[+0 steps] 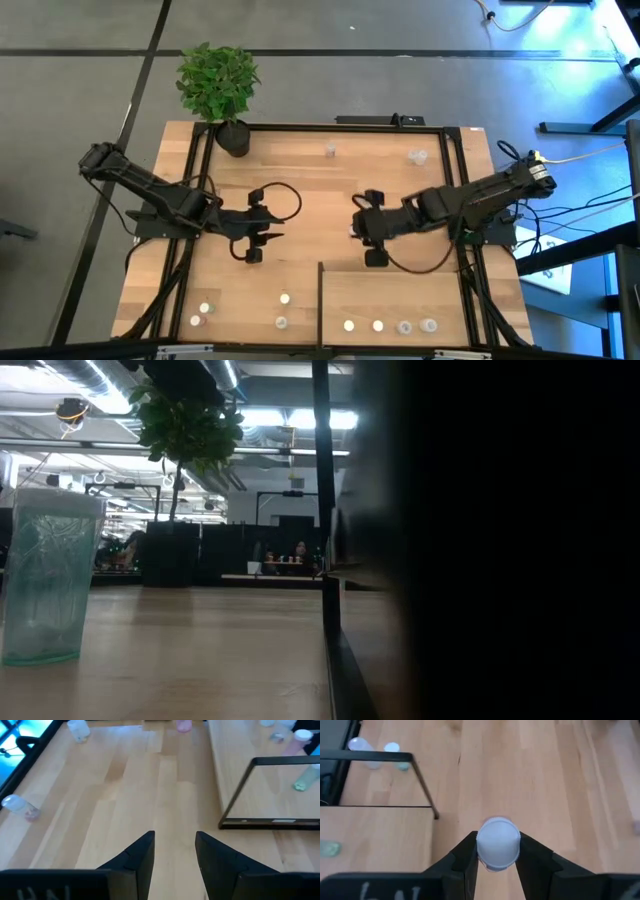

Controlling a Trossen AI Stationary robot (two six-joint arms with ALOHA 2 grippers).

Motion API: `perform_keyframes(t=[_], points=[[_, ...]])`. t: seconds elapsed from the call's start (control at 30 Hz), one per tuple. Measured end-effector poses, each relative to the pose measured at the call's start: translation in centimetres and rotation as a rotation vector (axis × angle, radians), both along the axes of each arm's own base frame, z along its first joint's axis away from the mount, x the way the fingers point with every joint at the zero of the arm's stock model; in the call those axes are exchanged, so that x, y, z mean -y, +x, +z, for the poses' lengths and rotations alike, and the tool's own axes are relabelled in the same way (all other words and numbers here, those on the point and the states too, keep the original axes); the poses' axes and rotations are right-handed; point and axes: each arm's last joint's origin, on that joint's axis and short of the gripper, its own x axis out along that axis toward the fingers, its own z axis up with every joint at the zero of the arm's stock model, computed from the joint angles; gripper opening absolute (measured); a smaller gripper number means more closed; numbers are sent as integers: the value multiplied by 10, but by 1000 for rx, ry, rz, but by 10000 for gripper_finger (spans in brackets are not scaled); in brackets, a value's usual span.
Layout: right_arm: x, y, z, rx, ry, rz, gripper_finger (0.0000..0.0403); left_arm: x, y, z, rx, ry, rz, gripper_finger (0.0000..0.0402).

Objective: Pick and place medicine bottles onto shelf by color
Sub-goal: Put the top pink pill bottle on the shelf aligned with the other pink pill bottle

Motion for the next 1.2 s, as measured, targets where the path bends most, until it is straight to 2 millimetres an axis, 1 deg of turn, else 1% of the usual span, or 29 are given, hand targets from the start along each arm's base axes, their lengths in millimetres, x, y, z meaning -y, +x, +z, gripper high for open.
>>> perform_keyframes(t=[0.17, 0.33, 0.43, 0.63, 0.7, 0.93, 1.03, 1.2], points=[[-29, -15, -2, -3, 28, -61, 114, 6, -2, 0, 5, -9, -10, 135], [-53, -30, -3, 14, 69, -155, 114, 14, -6, 0, 11, -2, -32, 135], [-64, -37, -3, 32, 93, -180, 114, 18, -7, 1, 18, 3, -43, 135], [-80, -47, -3, 72, 108, -211, 114, 24, -11, 1, 34, 26, -43, 135], [-85, -49, -8, 65, 113, -217, 114, 26, -12, 1, 36, 30, -47, 135], [-102, -54, -36, -9, 160, -276, 114, 31, -14, 2, 50, 34, -59, 135], [-107, -59, -44, -27, 156, -275, 114, 35, -16, 2, 51, 32, -76, 135], [-121, -65, -55, -38, 140, -226, 114, 44, -19, 4, 80, 18, -117, 135]])
